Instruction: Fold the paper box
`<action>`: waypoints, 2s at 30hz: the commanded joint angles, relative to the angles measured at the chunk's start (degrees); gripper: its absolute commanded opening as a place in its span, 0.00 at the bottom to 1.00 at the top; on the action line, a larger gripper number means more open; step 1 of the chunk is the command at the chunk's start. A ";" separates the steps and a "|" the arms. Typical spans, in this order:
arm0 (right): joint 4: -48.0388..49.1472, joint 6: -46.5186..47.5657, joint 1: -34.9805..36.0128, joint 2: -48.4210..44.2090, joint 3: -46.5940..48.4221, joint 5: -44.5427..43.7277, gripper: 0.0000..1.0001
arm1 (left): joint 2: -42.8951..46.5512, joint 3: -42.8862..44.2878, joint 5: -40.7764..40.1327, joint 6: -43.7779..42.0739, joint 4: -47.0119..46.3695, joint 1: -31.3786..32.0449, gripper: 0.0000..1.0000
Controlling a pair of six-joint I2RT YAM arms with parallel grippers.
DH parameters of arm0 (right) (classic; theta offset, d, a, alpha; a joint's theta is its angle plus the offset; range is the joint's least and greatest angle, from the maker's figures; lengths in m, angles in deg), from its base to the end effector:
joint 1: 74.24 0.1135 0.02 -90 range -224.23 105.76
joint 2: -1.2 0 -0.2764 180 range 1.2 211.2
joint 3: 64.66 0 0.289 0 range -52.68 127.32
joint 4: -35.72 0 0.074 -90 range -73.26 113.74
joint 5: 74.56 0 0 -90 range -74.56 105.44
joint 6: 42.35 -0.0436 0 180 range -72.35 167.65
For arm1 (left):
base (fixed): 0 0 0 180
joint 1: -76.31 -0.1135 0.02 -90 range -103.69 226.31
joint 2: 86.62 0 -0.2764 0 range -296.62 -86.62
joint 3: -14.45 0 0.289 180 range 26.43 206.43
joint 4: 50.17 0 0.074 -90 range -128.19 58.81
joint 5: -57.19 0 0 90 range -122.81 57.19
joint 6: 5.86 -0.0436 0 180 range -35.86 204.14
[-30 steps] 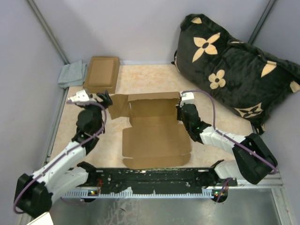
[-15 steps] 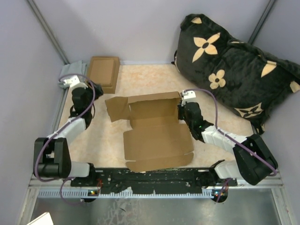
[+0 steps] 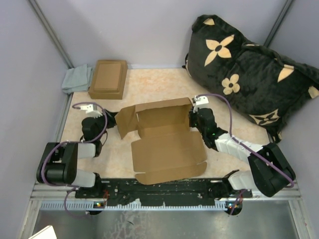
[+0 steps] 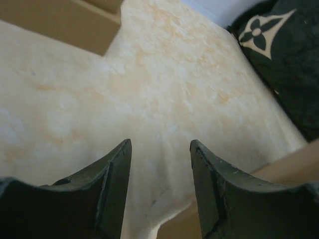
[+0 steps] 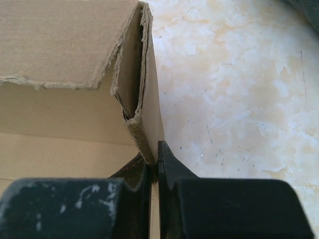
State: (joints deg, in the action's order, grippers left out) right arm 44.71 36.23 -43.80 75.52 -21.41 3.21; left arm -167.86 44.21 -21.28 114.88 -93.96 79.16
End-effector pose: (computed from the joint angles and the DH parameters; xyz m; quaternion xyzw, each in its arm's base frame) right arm 0.2641 0.1445 0.1866 -0.0776 0.8232 0.1159 0.5503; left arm 0.2728 -0.0223 0.1449 -0.1164 0.7430 -0.2616 0.6050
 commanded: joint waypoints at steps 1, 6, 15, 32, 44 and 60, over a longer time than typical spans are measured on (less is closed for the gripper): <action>-4.07 -1.32 -0.46 0.20 1.90 1.90 0.03 | 2.89 -5.35 7.41 3.07 -12.81 0.26 0.56; -4.42 -1.37 -0.51 0.90 2.76 2.01 0.04 | 9.83 -9.53 10.44 3.75 -8.95 0.91 0.54; -5.08 -1.16 -0.55 0.06 3.09 2.67 0.04 | 16.72 -8.37 10.86 -2.26 0.77 8.97 0.55; -5.68 -1.09 -0.55 -1.11 3.19 4.45 0.04 | 18.30 -5.31 4.50 -5.18 9.02 18.60 0.51; -6.07 -2.56 -0.51 0.40 3.74 3.80 0.04 | 28.10 -6.15 -1.01 -7.46 18.99 22.02 0.52; -6.16 -3.50 -0.55 0.95 4.24 3.76 0.04 | 33.05 -6.58 -1.25 -7.16 23.93 23.87 0.56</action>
State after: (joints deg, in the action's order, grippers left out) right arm 40.26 34.03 -44.41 75.56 -19.19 5.71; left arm -138.06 37.78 -22.61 108.26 -71.86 102.07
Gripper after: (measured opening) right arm 0.044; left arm 0.548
